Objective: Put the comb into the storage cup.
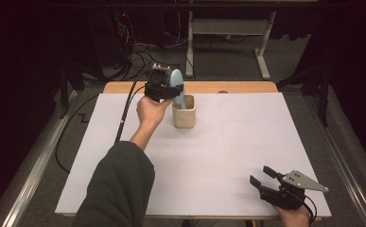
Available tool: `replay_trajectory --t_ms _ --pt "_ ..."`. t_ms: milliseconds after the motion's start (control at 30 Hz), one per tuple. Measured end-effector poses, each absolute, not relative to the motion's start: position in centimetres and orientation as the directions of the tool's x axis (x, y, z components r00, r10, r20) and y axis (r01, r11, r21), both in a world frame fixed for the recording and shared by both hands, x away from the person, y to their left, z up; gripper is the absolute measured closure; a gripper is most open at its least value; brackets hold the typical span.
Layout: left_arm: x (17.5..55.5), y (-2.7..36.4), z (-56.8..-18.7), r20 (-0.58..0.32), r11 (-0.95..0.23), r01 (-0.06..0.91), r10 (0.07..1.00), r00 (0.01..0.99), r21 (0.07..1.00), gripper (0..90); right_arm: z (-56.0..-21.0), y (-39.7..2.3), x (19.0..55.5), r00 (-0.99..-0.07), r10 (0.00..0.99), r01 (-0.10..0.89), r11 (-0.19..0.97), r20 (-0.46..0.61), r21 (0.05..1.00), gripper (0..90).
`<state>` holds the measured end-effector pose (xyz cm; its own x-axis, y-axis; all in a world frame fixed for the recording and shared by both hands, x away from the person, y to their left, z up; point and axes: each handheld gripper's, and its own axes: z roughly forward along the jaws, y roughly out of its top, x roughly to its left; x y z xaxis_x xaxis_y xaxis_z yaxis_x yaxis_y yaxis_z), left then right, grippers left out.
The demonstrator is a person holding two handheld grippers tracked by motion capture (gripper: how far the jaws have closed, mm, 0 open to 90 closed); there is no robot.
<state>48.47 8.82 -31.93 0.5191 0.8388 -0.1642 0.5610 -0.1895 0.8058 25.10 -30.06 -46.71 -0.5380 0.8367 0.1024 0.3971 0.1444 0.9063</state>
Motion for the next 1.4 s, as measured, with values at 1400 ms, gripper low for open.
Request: replay_trajectory --t_ms 1400 --pt "48.5 8.3 -33.2 -0.155 -0.207 0.563 0.836 0.526 0.8 47.3 -46.7 -30.0 25.1 -0.542 0.835 0.397 0.151 0.098 0.905 33.8"
